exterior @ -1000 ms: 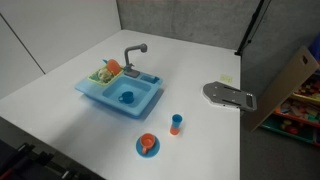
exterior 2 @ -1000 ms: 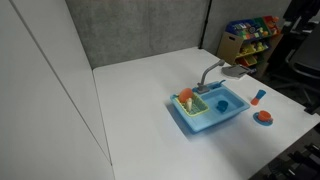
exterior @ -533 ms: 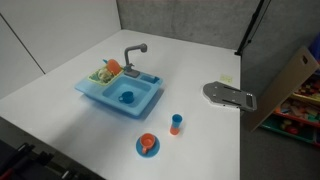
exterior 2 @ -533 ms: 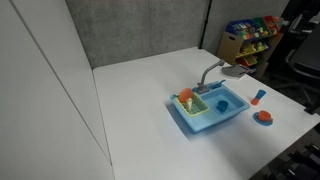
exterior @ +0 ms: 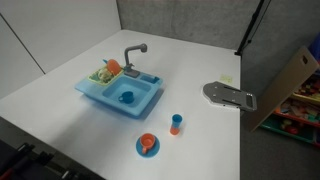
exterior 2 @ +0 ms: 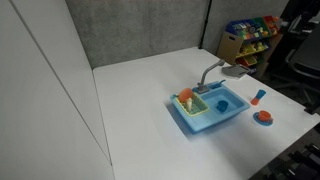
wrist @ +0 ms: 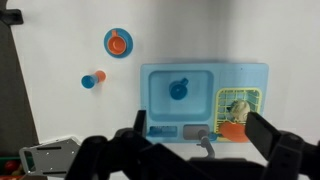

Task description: Pick up the blue cup on the counter top of the sink and move it to the right on top of the upside down laying orange cup on the worktop

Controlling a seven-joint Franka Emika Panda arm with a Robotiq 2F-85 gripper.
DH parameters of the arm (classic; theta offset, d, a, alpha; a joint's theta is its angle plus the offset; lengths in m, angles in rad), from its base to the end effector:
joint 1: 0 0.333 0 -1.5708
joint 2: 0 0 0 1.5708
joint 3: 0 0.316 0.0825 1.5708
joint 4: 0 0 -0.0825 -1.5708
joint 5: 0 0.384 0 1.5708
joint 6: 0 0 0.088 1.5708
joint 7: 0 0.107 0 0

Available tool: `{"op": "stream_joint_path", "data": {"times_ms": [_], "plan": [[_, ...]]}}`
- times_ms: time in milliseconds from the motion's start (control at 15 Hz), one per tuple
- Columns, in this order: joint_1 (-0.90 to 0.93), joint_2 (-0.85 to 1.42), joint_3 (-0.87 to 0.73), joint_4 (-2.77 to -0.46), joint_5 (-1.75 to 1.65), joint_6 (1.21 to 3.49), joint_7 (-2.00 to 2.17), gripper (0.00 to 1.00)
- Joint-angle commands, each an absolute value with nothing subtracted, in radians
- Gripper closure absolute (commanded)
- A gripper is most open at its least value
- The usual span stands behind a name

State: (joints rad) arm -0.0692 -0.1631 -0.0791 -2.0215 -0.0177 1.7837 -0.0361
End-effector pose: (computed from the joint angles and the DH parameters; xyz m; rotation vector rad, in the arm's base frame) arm 0.4956 -0.0774 0.5148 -3.1324 0.1666 0.1181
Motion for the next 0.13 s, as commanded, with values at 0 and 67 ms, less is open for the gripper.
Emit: {"op": "stream_joint_path", "data": {"times_ms": [0,67], "plan": [[-0.070,-0.162,-0.079,-2.020,-0.018,1.782,-0.036,0.00],[-0.070,-0.162,-0.079,-2.020,-0.018,1.782,-0.036,0.00]]}}
